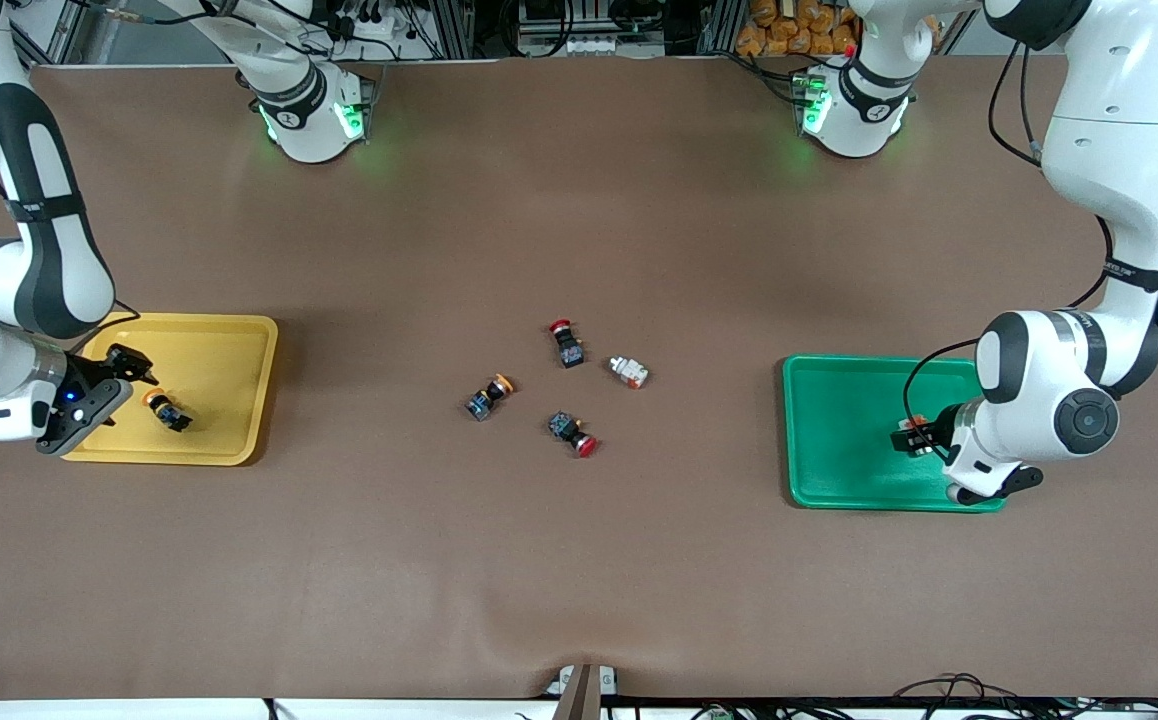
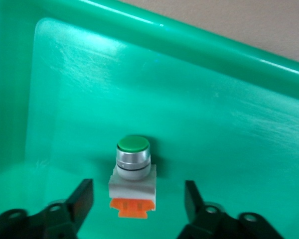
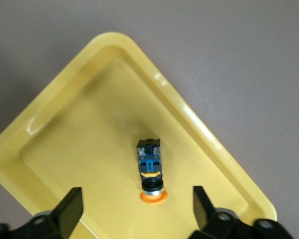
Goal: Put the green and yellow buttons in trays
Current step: 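Open the left gripper in the green tray while the right gripper releases yellow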
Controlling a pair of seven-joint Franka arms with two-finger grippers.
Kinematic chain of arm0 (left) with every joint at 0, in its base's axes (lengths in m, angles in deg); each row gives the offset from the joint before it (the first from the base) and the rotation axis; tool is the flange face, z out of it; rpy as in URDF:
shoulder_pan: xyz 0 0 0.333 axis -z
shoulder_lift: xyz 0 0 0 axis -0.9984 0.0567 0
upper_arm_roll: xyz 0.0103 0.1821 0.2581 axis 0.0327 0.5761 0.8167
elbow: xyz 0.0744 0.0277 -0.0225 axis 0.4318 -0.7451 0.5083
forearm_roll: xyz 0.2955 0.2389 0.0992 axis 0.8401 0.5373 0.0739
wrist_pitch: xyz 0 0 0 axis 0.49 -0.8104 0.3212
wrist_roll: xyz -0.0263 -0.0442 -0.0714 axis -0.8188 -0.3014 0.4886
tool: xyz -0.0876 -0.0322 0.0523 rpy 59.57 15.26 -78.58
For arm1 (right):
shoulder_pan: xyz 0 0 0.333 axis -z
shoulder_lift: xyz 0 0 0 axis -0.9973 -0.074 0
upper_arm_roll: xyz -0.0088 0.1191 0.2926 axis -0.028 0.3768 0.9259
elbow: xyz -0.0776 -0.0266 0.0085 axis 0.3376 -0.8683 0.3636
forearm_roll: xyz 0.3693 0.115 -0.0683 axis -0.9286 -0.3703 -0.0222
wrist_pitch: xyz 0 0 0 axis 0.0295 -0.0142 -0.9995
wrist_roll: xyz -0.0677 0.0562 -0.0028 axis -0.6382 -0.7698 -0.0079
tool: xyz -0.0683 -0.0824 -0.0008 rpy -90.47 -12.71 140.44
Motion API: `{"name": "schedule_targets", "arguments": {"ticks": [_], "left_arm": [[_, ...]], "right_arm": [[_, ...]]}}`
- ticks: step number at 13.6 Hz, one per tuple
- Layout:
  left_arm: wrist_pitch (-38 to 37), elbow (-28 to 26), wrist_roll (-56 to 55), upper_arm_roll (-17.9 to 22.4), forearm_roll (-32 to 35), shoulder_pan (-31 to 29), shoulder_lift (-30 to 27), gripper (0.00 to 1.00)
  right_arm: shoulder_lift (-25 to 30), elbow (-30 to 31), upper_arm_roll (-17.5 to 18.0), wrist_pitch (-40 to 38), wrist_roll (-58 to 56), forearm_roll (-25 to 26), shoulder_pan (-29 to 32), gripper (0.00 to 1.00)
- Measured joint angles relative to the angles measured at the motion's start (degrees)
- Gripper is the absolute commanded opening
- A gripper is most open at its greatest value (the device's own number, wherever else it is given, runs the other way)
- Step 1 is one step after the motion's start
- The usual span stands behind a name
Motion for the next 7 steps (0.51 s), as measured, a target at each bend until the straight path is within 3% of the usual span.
{"name": "schedule_targets", "arguments": {"ticks": [2, 7], "left_arm": [[-1.71, 0.48, -0.92, -1.47, 0.00, 0.38, -1.91, 1.00], [-5.11, 0.74, -15.30, -10.67, 0.00, 2.25, -6.56, 1.00]], "right_arm": [[0.01, -2.61, 0.40, -4.13, 5.01, -0.41, -1.70, 1.00], [0.01, -7.12, 0.73, -6.84, 19.31, -2.40, -7.94, 1.00]]}}
